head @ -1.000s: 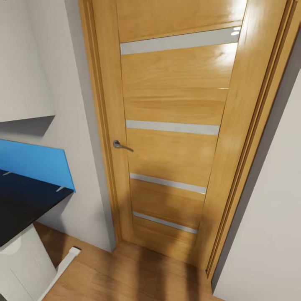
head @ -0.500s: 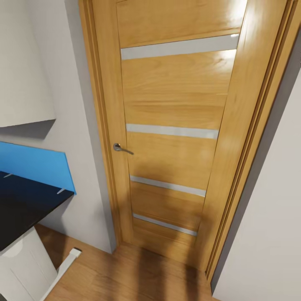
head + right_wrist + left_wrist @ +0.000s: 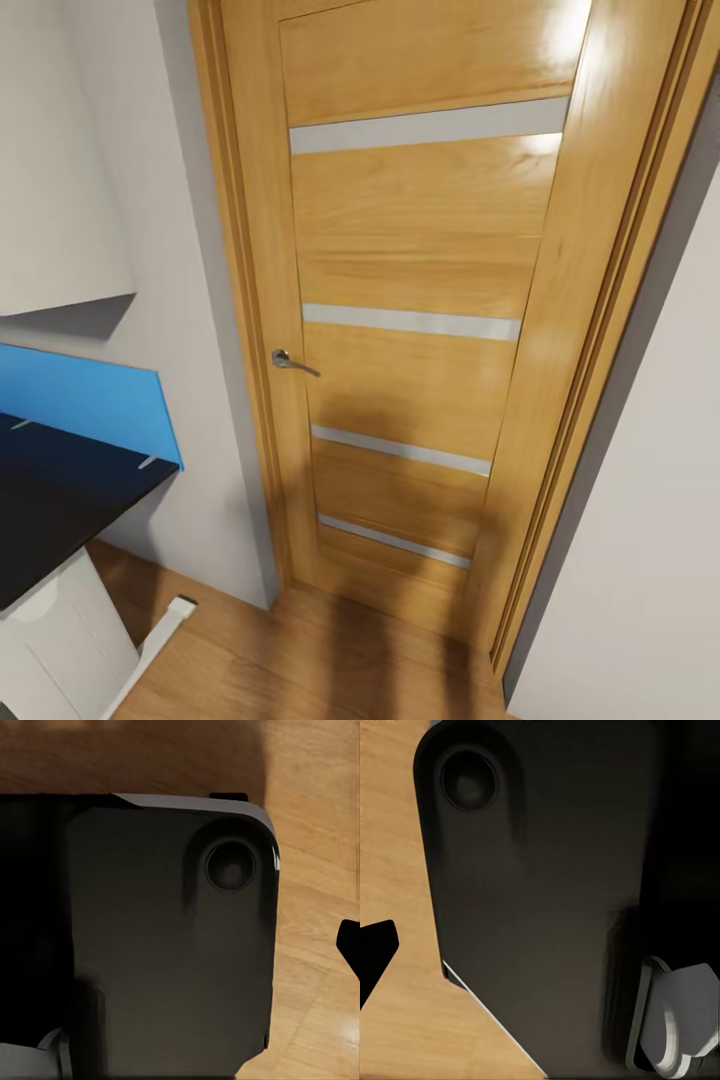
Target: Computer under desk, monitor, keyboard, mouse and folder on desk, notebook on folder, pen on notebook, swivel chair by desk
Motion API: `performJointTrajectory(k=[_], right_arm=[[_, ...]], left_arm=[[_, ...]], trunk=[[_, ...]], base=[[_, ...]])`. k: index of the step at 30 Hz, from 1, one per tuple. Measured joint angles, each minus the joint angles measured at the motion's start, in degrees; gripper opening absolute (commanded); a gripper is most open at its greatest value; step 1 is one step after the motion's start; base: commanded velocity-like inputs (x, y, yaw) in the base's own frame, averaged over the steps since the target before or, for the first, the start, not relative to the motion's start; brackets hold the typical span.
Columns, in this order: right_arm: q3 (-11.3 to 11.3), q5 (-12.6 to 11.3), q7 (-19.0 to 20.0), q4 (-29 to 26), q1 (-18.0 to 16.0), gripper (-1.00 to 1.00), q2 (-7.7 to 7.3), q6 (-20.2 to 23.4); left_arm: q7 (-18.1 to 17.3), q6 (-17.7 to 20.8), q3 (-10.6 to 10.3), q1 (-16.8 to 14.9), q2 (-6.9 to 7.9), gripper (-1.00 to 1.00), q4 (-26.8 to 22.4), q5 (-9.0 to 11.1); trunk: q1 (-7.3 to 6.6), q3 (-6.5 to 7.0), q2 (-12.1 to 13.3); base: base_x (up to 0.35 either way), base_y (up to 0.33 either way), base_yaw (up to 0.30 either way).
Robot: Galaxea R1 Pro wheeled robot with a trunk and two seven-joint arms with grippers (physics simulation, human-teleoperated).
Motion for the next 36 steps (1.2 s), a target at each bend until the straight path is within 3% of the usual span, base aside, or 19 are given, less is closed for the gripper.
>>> performJointTrajectory(k=[16, 31, 36], right_arm=[[-0.13, -0.18, 0.10, 0.19, 0.00, 1.00, 0.16, -2.36], [-0.23, -0.28, -0.28, 0.26, 0.00, 1.00, 0.25, -4.61], [-0.17, -0.29, -0.30, 0.26, 0.00, 1.00, 0.25, -4.69]], left_arm=[[0.00, 0.03, -0.05, 0.00, 0.00, 1.00, -0.03, 0.02], [0.00, -0.02, 0.01, 0.00, 0.00, 1.00, -0.05, 0.05], [0.05, -0.03, 0.07, 0.00, 0.03, 1.00, -0.10, 0.07]], trunk=[[-3.52, 2.88, 6.42], [-6.81, 5.57, 12.45], [-6.82, 5.51, 12.46]], base=[[0.000, 0.000, 0.018], [0.000, 0.000, 0.213], [0.000, 0.000, 0.249]])
